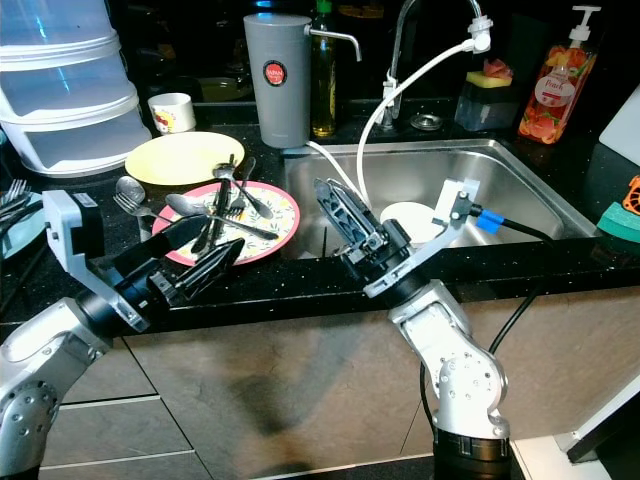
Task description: Kitchen organization
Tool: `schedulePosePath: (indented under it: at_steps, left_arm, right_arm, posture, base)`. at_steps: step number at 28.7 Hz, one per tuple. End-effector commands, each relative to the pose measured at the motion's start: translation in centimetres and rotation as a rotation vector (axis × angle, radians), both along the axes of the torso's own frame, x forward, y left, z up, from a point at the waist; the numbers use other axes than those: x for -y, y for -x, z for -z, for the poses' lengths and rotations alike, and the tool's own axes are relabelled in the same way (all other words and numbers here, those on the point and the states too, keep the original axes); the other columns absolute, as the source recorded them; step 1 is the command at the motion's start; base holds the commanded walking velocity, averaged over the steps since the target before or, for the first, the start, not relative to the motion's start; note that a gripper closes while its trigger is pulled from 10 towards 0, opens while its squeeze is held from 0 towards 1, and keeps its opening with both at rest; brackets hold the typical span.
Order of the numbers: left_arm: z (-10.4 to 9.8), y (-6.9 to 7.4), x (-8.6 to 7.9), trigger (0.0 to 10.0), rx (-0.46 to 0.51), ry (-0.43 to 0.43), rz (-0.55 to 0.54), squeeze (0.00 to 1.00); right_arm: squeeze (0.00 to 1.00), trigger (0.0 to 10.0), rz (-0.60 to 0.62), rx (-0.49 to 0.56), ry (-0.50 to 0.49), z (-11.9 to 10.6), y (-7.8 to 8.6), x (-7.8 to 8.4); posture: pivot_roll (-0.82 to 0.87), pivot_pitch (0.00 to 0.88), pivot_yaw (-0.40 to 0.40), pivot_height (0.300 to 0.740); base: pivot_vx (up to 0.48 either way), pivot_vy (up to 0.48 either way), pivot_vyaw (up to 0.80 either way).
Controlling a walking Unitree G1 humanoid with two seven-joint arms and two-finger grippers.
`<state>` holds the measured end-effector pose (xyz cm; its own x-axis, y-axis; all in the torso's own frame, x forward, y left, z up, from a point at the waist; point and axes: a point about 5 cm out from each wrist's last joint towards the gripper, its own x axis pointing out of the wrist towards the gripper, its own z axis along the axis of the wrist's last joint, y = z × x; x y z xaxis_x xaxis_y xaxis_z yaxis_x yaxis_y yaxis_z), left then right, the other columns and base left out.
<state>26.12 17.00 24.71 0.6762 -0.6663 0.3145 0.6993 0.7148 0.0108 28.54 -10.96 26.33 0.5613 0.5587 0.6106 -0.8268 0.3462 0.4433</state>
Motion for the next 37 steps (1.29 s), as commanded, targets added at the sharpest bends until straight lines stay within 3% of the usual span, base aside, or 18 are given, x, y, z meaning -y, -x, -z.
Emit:
schedulePosePath:
  at_steps: [1,12,37]
  left_arm:
    - [-0.1,0.3,0.1,10.0,0.002,-0.012,0.010,0.00]
    - [1.0,1.4,0.9,10.0,-0.061,-0.043,0.128,0.00]
    - [1.4,2.0,1.0,10.0,-0.097,-0.069,0.157,0.00]
  right_arm:
    - [0.00,10.0,-0.028,0.023,0.000,-0.4,0.6,-0.1]
    - [0.00,10.0,-0.210,0.065,0.044,0.1,2.6,-0.9]
    - [0.00,10.0,-0.306,0.038,0.033,0.9,3.8,-1.3]
  posture:
    - [0.04,0.065,-0.011,0.740]
    - [0.04,0.055,-0.005,0.740]
    - [0.05,0.101,0.009,0.740]
  base:
    - [0.000,0.000,0.00]
    - [0.000,0.000,0.00]
    - [0.000,0.000,0.00]
